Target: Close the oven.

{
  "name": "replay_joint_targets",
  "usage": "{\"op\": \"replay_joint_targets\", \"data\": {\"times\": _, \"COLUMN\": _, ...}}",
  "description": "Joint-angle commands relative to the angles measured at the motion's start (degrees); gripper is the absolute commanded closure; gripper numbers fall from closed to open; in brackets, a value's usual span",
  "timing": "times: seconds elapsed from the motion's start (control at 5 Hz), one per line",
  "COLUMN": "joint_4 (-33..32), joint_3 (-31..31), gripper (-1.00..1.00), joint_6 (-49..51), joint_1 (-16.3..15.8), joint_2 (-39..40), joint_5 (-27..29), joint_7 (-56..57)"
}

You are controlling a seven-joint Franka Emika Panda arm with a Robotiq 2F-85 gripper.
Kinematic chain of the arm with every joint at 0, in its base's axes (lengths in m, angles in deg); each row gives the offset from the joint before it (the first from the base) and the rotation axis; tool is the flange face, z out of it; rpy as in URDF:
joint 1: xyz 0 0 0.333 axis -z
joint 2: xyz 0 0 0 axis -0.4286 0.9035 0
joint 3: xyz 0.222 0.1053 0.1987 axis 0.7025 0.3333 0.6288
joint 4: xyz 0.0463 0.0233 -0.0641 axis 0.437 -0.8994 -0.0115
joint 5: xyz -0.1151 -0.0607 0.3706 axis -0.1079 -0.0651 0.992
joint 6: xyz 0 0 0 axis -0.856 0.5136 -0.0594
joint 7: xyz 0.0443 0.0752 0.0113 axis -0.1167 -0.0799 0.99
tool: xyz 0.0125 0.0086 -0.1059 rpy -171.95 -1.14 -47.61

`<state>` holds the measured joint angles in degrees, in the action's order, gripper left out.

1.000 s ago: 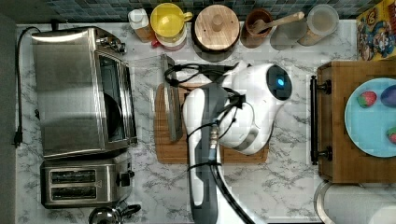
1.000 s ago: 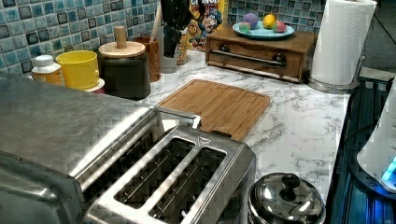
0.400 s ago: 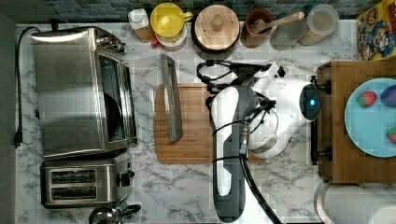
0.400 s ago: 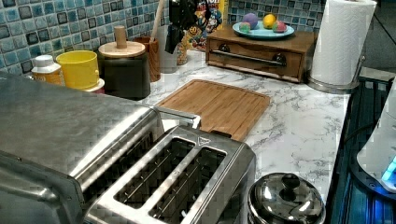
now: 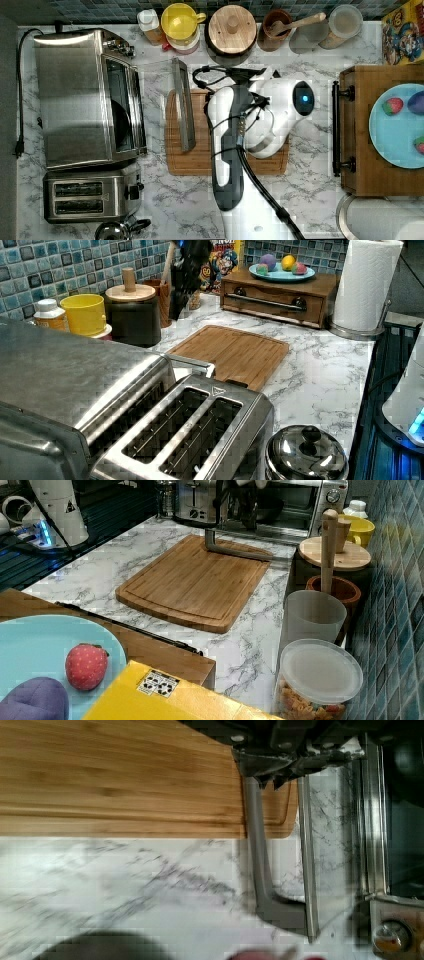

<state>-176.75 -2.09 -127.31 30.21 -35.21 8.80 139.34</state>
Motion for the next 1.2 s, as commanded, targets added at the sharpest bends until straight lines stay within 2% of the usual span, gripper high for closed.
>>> {"op": "replay_joint_targets", "data": {"times": 0.2, "joint_4": 1.4, "joint_3": 2.4, "gripper": 1.0, "joint_6": -5.4, "joint_1": 4.3, "joint_2": 1.4, "joint_5": 19.9, "joint_7": 11.4}}
{"op": "replay_joint_targets", "data": {"times": 0.4, "joint_4": 2.8, "joint_3": 1.8, "gripper": 1.0, "joint_6": -1.6, "joint_1": 4.5, "joint_2": 0.8, "joint_5": 22.1, "joint_7": 14.4}}
{"op": "replay_joint_targets", "data": {"times": 0.6, "joint_4": 13.7, "joint_3": 2.3, "gripper": 1.0, "joint_6": 15.1, "joint_1": 3.9, "joint_2": 8.0, "joint_5": 11.3, "joint_7": 14.6}}
{"op": "replay_joint_targets", "data": {"times": 0.8, "joint_4": 16.9, "joint_3": 4.6, "gripper": 1.0, "joint_6": 18.5, "joint_1": 1.8, "joint_2": 11.5, "joint_5": 6.8, "joint_7": 17.3}}
{"op": "replay_joint_targets", "data": {"times": 1.0, "joint_4": 14.5, "joint_3": 6.6, "gripper": 1.0, "joint_6": 13.5, "joint_1": 0.6, "joint_2": 11.5, "joint_5": 6.1, "joint_7": 19.0}}
{"op": "replay_joint_targets", "data": {"times": 1.2, "joint_4": 12.1, "joint_3": 6.7, "gripper": 1.0, "joint_6": 7.3, "joint_1": 0.2, "joint_2": 10.9, "joint_5": 7.8, "joint_7": 17.8}}
